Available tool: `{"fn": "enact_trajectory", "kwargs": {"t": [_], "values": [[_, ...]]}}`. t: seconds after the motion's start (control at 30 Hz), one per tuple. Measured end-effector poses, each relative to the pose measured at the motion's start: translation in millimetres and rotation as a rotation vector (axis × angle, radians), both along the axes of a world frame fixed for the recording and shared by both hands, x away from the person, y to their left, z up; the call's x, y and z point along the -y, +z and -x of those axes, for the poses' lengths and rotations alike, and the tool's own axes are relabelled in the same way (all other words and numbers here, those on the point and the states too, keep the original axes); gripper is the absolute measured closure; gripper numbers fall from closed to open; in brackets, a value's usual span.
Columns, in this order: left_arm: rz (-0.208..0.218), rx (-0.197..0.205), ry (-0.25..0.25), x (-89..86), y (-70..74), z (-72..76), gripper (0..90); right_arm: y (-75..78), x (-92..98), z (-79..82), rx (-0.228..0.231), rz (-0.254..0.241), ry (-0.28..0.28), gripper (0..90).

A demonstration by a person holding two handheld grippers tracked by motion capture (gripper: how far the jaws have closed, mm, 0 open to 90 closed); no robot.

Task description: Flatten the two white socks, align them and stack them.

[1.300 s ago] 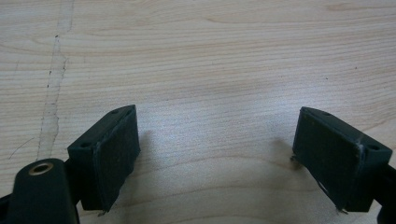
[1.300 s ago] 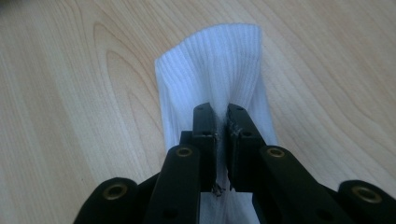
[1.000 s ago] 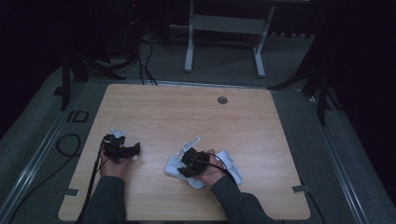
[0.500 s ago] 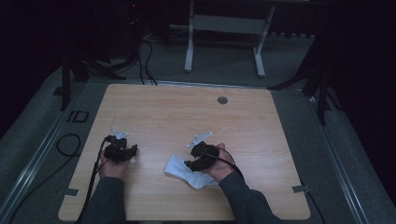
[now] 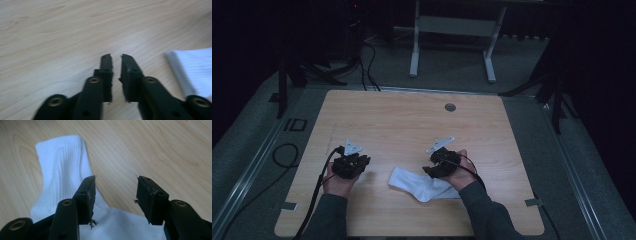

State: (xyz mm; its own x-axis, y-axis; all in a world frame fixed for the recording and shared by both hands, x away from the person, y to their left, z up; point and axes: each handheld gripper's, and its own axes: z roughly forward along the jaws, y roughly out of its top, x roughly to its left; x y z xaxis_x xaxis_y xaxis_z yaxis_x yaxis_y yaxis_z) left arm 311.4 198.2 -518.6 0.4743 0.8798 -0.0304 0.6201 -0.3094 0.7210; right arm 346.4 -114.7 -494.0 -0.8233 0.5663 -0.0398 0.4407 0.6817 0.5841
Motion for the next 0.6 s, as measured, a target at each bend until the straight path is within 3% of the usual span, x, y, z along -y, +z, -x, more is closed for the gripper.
{"fn": "enact_trajectory", "kwargs": {"t": [0.07,0.3,0.6], "values": [[0.017,-0.004,-0.015,2.4,0.8,0.9,89.5,0.2,2.4,-0.5,0.002,0.003,-0.010,49.7],[0.043,-0.005,-0.138,28.8,8.8,9.1,90.0,2.1,23.5,-6.0,0.016,0.014,-0.057,50.0],[0.006,-0.032,-0.262,64.3,0.0,12.6,90.0,5.4,40.1,-7.1,0.026,0.023,-0.090,50.0]]}}
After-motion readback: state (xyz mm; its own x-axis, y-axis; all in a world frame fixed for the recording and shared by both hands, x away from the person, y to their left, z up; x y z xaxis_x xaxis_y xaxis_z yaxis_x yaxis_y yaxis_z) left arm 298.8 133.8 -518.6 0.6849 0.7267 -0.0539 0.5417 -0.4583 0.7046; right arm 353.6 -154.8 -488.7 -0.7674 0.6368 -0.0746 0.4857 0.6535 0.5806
